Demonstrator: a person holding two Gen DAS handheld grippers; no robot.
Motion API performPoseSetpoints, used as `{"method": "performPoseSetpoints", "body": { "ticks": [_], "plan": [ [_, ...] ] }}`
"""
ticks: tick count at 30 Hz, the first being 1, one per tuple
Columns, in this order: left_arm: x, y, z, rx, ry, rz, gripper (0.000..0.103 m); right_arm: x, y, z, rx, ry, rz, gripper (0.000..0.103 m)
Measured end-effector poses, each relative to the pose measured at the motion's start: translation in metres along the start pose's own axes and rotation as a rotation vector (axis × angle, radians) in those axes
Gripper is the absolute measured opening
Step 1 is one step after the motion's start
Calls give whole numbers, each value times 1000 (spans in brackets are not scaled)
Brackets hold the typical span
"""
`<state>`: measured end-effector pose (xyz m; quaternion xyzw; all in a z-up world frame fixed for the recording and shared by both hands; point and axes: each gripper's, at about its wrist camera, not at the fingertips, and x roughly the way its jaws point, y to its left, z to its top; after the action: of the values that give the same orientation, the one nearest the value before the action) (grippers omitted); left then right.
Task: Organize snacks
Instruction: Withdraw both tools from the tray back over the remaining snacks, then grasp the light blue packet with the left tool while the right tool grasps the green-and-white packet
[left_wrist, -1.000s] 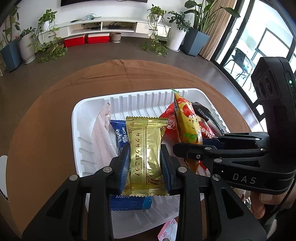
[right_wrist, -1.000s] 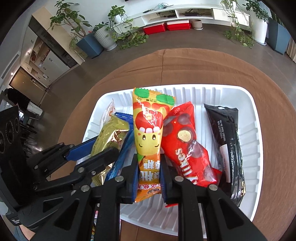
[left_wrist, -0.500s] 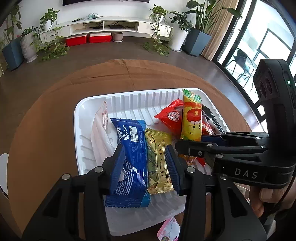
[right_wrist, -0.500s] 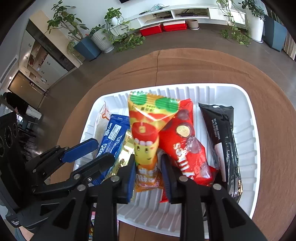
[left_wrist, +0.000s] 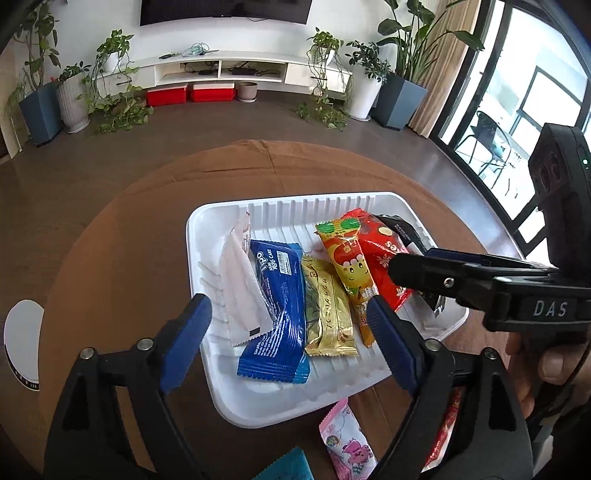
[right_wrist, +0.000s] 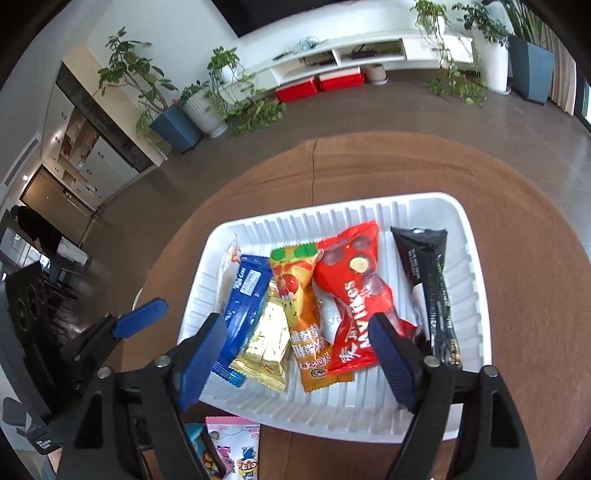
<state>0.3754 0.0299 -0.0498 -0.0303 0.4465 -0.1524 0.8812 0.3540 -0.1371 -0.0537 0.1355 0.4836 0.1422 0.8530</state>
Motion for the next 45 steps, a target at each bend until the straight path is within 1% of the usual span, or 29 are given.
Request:
{"method": "performPoseSetpoints", "body": {
  "ticks": [1, 2, 3, 5, 7, 8, 11, 14, 16, 18, 20, 22, 24, 26, 31, 35, 40, 45],
  "plan": [
    [-8, -1, -3, 0, -15, 2, 95, -7, 2, -1, -5, -18, 10, 84],
    [-17, -3, -6, 2, -32, 3, 101, -14, 4, -3, -8, -33, 22, 86],
    [-27, -4, -10, 2, -48, 5, 103, -22, 5, -5, -9, -53, 36, 89],
    [-48, -4, -19, -6, -88, 2, 103, -44, 6, -13, 1, -115, 78, 94],
    [-65, -6, -30, -11, -116, -6, 103, -62, 5, -24, 13, -153, 111, 99],
    [-73, -7, -36, -5, -128, 1, 103, -73, 4, -32, 20, -177, 128, 99],
    [-95, -14, -61, 32, -158, 56, 103, -97, -3, -57, 55, -217, 172, 100],
    [-114, -18, -91, 20, -196, 65, 103, -115, -13, -90, 105, -235, 227, 101],
    [-121, -16, -112, -15, -179, 60, 103, -124, -20, -112, 133, -237, 237, 101],
    [-122, -13, -130, -71, -133, 49, 103, -129, -26, -134, 159, -228, 236, 101],
    [-126, -9, -148, -142, -99, 22, 103, -132, -31, -157, 164, -210, 204, 101],
    [-129, -5, -166, -205, -91, 5, 103, -135, -33, -178, 164, -199, 158, 101],
    [-126, -4, -180, -217, -81, 5, 103, -137, -34, -200, 168, -195, 125, 101],
    [-122, -7, -190, -218, -48, 9, 103, -136, -32, -218, 171, -181, 93, 101],
    [-118, -14, -197, -219, -26, 14, 103, -132, -23, -252, 156, -156, 60, 98],
    [-116, -18, -195, -217, -15, 16, 103, -123, -12, -269, 141, -128, 68, 97],
    [-105, -17, -184, -235, 20, 40, 103, -114, -8, -281, 138, -104, 79, 97],
    [-92, -19, -165, -228, 38, 83, 103, -114, -2, -284, 122, -107, 73, 97]
  ]
}}
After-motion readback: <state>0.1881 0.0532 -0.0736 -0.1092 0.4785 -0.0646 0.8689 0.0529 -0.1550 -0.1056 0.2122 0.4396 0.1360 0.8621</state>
